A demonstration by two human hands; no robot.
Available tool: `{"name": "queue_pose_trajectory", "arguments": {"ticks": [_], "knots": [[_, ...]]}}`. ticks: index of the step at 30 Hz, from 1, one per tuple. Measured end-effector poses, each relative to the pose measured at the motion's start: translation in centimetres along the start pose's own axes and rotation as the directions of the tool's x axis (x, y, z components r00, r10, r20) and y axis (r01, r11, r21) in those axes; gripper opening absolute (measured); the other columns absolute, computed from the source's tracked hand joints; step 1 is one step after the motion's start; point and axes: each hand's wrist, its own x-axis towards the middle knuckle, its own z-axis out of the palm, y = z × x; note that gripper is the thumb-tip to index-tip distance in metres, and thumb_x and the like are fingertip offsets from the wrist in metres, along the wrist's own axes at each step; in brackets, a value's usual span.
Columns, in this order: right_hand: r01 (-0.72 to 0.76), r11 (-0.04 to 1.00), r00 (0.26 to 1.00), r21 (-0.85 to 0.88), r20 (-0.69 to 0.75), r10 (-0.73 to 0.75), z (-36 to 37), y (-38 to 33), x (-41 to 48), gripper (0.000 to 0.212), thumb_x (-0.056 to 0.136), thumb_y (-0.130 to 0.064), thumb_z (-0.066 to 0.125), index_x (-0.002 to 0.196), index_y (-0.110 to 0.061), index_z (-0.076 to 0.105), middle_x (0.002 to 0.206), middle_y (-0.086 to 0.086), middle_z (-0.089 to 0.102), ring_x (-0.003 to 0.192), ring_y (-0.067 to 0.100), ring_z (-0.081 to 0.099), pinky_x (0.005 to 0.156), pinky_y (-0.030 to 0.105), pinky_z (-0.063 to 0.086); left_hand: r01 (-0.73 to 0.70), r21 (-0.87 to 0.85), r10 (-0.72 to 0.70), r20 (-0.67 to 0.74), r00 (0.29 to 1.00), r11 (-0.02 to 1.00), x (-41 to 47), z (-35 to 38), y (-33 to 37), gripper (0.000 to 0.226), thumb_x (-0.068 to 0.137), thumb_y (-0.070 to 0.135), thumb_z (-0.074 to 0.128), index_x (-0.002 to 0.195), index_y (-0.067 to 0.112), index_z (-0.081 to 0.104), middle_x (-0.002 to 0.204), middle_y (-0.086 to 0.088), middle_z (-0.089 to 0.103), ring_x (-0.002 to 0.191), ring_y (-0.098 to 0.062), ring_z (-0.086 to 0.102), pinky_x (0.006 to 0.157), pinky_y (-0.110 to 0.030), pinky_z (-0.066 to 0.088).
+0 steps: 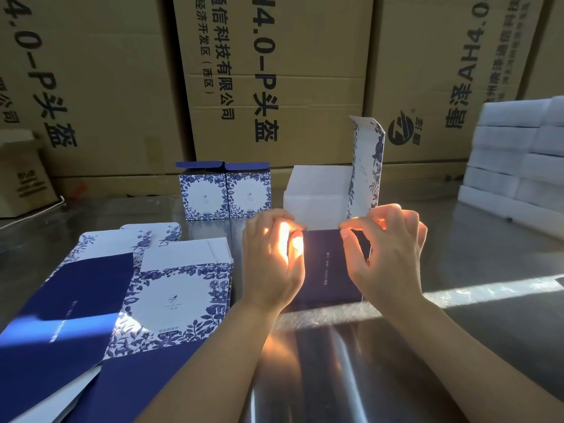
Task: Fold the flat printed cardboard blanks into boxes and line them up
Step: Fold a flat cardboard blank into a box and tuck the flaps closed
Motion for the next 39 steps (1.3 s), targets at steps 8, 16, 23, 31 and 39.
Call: {"name": "queue_pose_trajectory", "arguments": {"ticks": [8,16,23,31,39], "knots": [[-0.028,1.000,1.000,-0.012,0.008,0.028,-0.05,0.23,0.04,0.015,0.079,-0.016,0.058,0.084,-0.016,0.071,0.094,0.007,0.054,0.092,0.019,0.036,0.082,0.032,0.024,-0.005,0.015,0.005,-0.010,1.000,1.000,0.12,-0.04,0.13,0.019,0.086,0.013,0.043,0.084,0.008,0.062,0.096,-0.007,0.059,0.092,-0.017,0.045,0.082,-0.031,0.039],[-0.012,1.000,0.999,-0.024,0.032,0.013,0.12,0.26,0.08,0.013,0.080,-0.013,0.057,0.083,-0.013,0.070,0.096,0.011,0.054,0.092,0.020,0.034,0.084,0.034,0.024,-0.001,0.041,0.000,0.001,1.000,0.999,0.05,-0.12,0.15,0.020,0.087,0.013,0.044,0.085,0.007,0.062,0.095,-0.008,0.060,0.091,-0.018,0.045,0.083,-0.028,0.037],[-0.038,0.999,0.999,-0.012,-0.008,0.038,-0.01,0.72,0.09,0.016,0.083,-0.016,0.058,0.088,-0.016,0.072,0.093,0.008,0.053,0.090,0.019,0.035,0.082,0.032,0.023,0.025,0.033,-0.025,-0.010,1.000,0.999,0.17,-0.13,0.16,0.020,0.086,0.013,0.044,0.084,0.008,0.063,0.093,-0.007,0.060,0.091,-0.018,0.045,0.081,-0.032,0.040],[-0.050,0.998,0.997,-0.034,0.051,0.052,0.40,0.77,0.25,0.016,0.082,-0.013,0.055,0.082,-0.015,0.070,0.094,0.008,0.052,0.092,0.019,0.033,0.085,0.033,0.022,0.045,0.037,-0.045,0.006,0.999,0.998,0.13,-0.07,0.11,0.019,0.086,0.014,0.044,0.084,0.010,0.062,0.093,-0.005,0.059,0.091,-0.018,0.044,0.081,-0.031,0.040],[-0.085,0.996,0.996,0.005,0.023,0.085,0.18,0.74,0.15,0.016,0.083,-0.020,0.056,0.087,-0.016,0.071,0.095,0.007,0.051,0.092,0.018,0.034,0.085,0.027,0.019,0.041,0.035,-0.041,-0.001,0.999,0.999,0.13,-0.10,0.09,0.019,0.086,0.013,0.044,0.084,0.009,0.062,0.094,-0.006,0.060,0.091,-0.018,0.045,0.082,-0.031,0.040]]}}
